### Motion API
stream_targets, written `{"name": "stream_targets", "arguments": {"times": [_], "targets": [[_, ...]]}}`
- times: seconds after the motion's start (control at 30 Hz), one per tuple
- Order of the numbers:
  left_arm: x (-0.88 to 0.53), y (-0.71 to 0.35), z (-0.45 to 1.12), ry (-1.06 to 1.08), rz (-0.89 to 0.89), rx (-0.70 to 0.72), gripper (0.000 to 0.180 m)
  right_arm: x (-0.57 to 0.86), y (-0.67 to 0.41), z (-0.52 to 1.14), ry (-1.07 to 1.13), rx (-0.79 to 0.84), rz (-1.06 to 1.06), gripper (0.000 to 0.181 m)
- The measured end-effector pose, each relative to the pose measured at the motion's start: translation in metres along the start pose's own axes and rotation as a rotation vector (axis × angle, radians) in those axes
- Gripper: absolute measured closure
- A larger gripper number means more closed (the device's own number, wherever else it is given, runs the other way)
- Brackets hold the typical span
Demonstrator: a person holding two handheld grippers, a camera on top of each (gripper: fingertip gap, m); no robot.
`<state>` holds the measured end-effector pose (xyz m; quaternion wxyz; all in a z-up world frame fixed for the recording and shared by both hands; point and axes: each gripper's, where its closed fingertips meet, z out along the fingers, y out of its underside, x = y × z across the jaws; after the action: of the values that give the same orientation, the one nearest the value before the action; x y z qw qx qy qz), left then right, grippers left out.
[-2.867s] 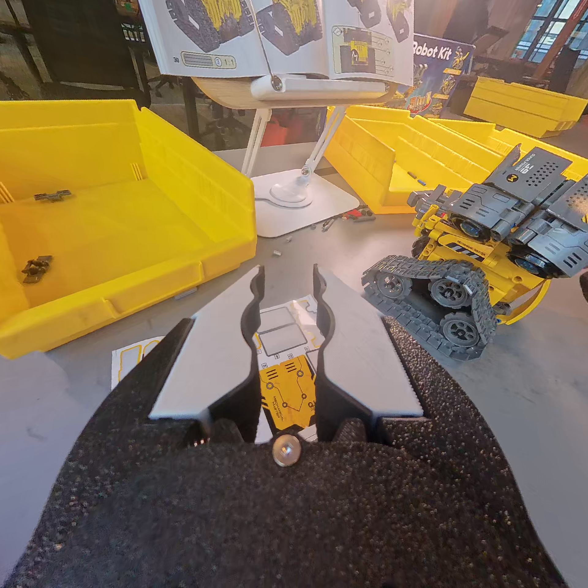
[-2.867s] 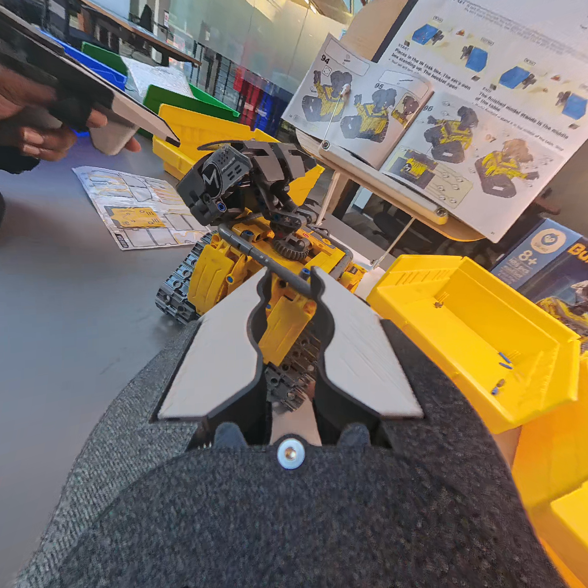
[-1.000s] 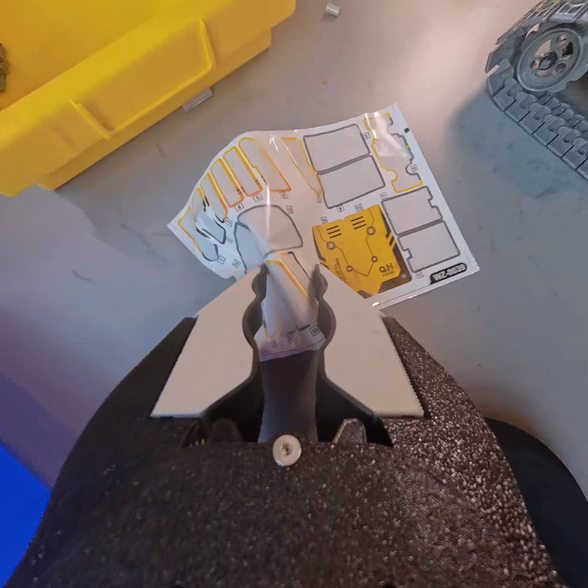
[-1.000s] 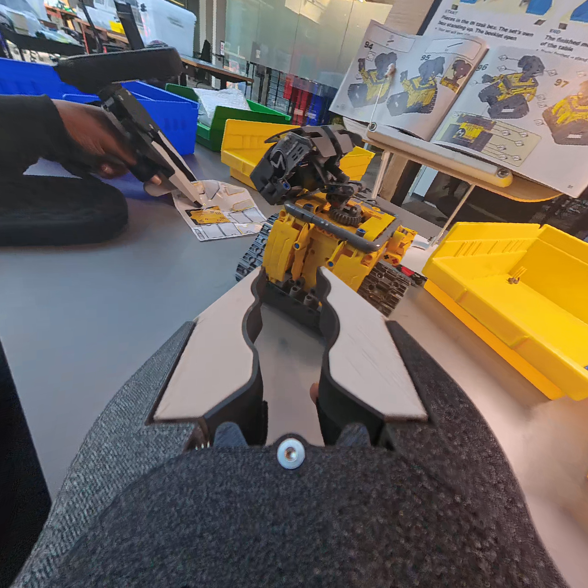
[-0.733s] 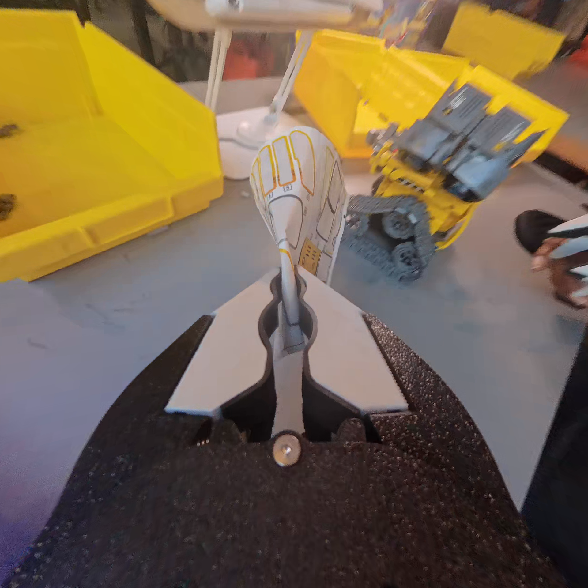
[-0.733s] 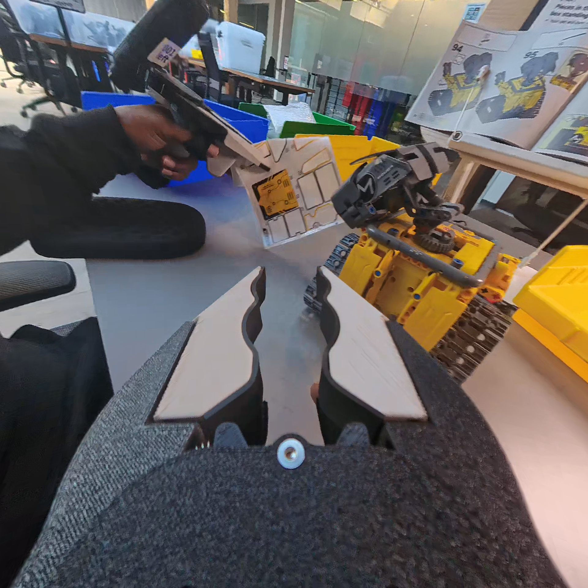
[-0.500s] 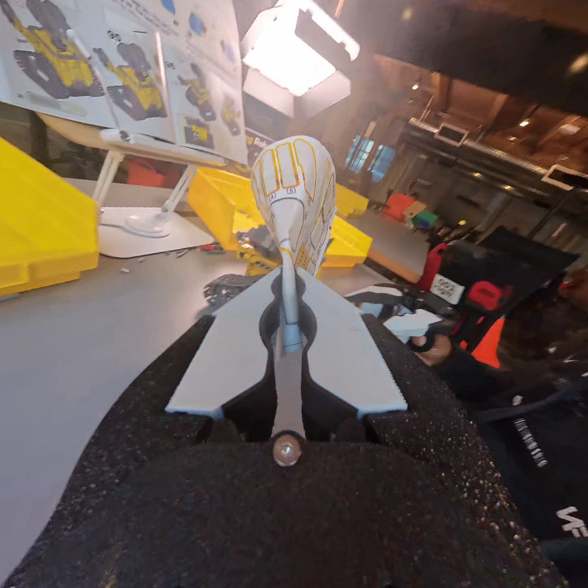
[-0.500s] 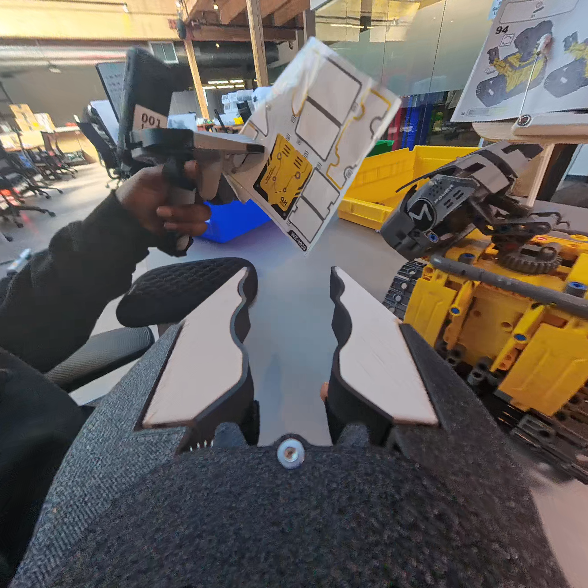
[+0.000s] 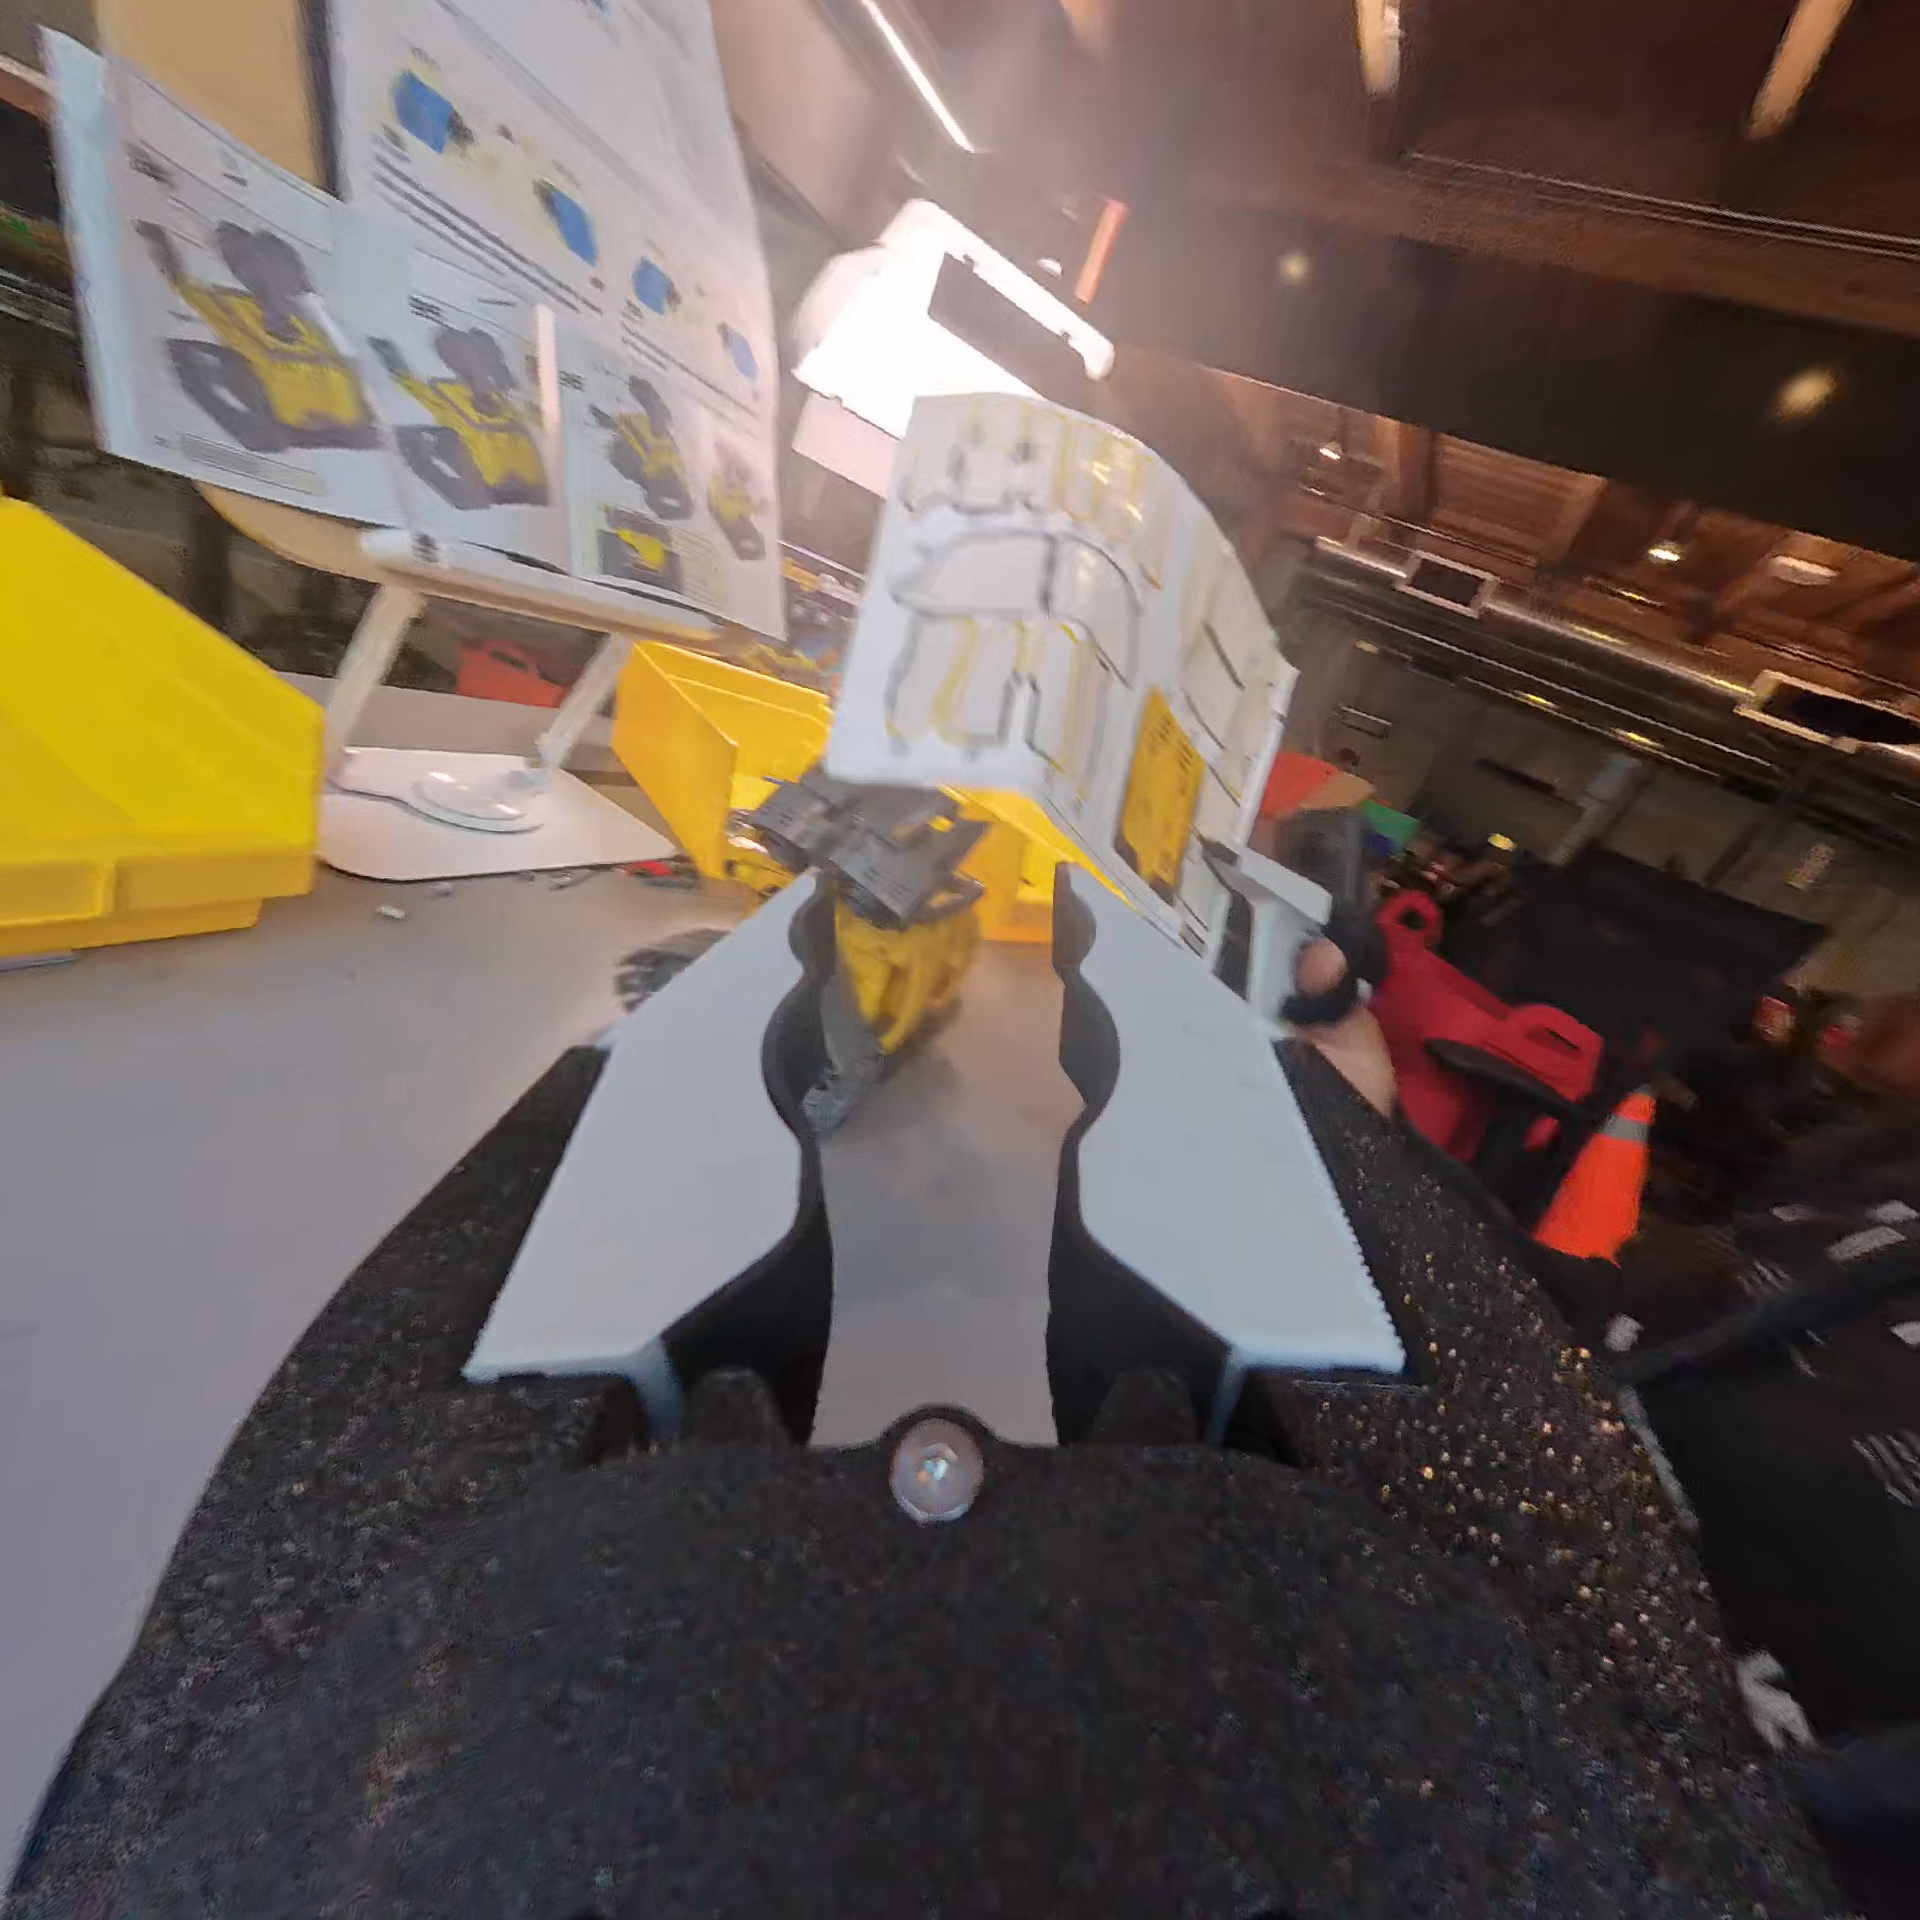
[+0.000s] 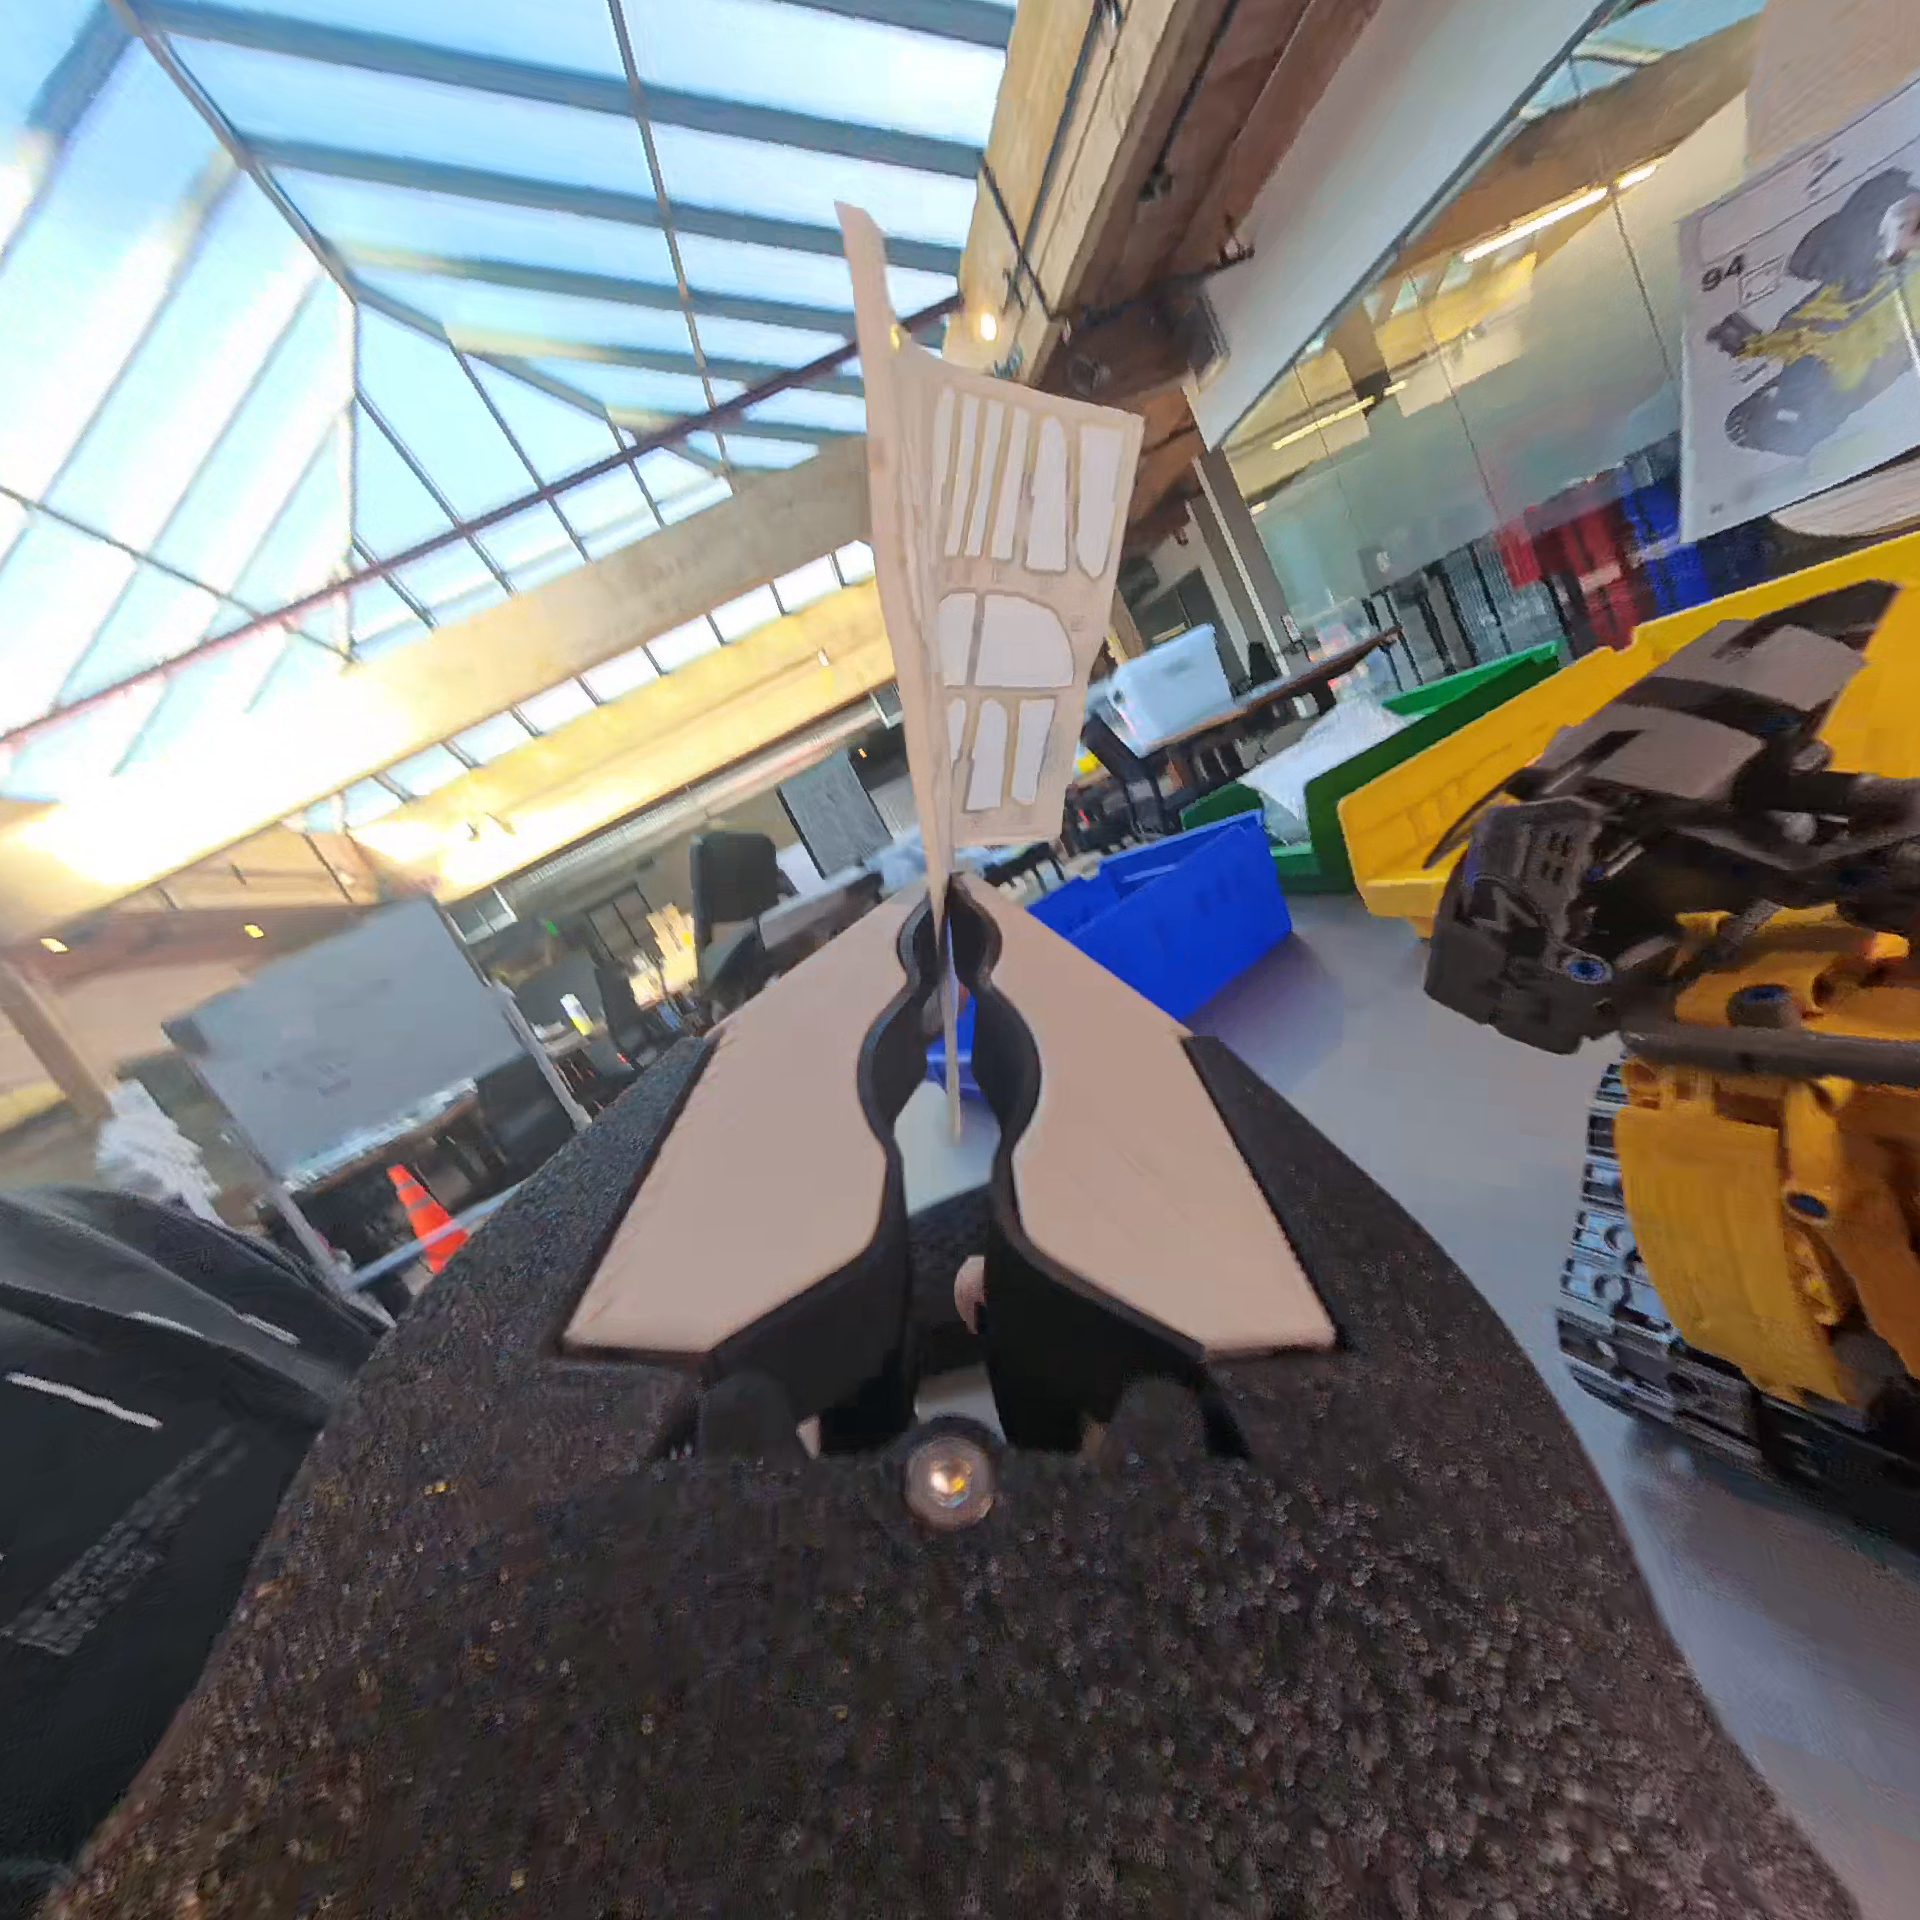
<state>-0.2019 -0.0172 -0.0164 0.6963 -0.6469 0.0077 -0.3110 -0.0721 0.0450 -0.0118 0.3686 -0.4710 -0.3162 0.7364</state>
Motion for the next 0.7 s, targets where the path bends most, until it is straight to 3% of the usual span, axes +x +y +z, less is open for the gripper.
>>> {"name": "stream_targets", "arguments": {"times": [0.07,0.17,0.23,0.4,0.6,0.7], "targets": [[0.036,0.019,0.002,0.195,-0.051,-0.072,0.143,-0.005,-0.015,-0.002,-0.069,0.085,0.098,0.181],[0.073,0.037,0.027,0.345,-0.120,-0.056,0.134,-0.013,-0.012,0.007,-0.181,0.106,0.265,0.181],[0.082,0.042,0.045,0.360,-0.109,-0.036,0.136,-0.021,-0.002,0.013,-0.250,0.094,0.354,0.181],[0.092,0.034,0.059,0.392,-0.084,0.025,0.174,-0.014,0.013,0.009,-0.229,0.087,0.412,0.181],[0.089,0.047,0.061,0.363,-0.041,-0.014,0.180,-0.009,0.021,0.003,-0.193,0.050,0.430,0.181],[0.085,0.044,0.059,0.342,-0.045,-0.002,0.180,0.006,0.017,-0.008,-0.097,0.048,0.343,0.161]]}}
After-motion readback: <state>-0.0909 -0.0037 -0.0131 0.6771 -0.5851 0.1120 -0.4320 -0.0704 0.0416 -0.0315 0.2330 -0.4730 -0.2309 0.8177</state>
